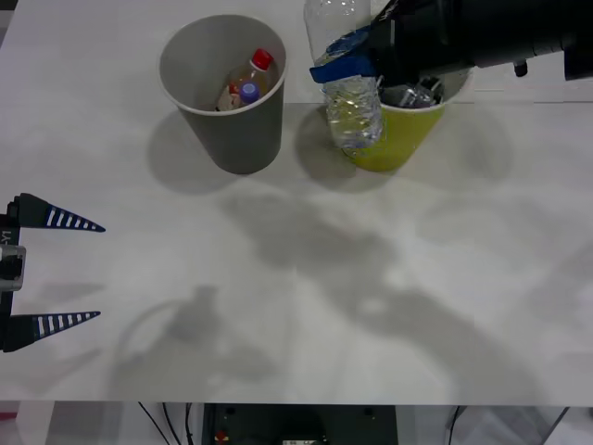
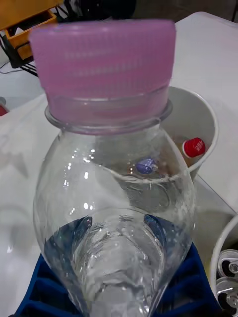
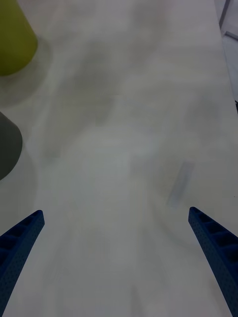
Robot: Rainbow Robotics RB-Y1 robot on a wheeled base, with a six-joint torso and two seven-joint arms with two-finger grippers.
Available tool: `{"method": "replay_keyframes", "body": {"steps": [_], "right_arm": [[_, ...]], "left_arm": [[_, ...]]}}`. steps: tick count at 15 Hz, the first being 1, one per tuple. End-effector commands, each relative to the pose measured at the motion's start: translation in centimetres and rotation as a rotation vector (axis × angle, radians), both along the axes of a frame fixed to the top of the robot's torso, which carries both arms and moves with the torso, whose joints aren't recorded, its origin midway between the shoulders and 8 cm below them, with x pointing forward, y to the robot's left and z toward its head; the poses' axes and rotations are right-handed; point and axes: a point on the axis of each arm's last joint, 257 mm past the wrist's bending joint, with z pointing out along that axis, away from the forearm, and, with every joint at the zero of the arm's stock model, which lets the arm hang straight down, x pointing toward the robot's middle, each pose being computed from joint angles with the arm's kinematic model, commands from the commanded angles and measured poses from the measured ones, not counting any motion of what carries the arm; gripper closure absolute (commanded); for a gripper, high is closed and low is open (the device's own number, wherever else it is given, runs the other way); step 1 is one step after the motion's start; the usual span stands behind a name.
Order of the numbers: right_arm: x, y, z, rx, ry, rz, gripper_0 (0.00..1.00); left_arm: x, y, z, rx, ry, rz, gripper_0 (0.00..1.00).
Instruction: Put the can into the green bin and the plastic bottle into the gray bin
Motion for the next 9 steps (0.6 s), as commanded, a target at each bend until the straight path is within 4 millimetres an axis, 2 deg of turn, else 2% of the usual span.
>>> {"method": "replay_keyframes", "body": {"steps": [1, 5, 9], "right_arm": [[3.0, 2.8, 2.4, 0.037, -0.019, -0.014, 1.0], [7.2, 7.2, 4.1, 0.057, -0.069, -0.051, 1.0], [10.6, 12.8, 4.2, 0.116, -0.12, -0.059, 1.0]], "left_arm": [[0.0, 0.0, 0.0, 0.0, 0.0, 0.0, 0.0], [0.0, 0.0, 0.0, 0.0, 0.0, 0.0, 0.0], [0.0, 0.0, 0.0, 0.0, 0.0, 0.0, 0.0]]}}
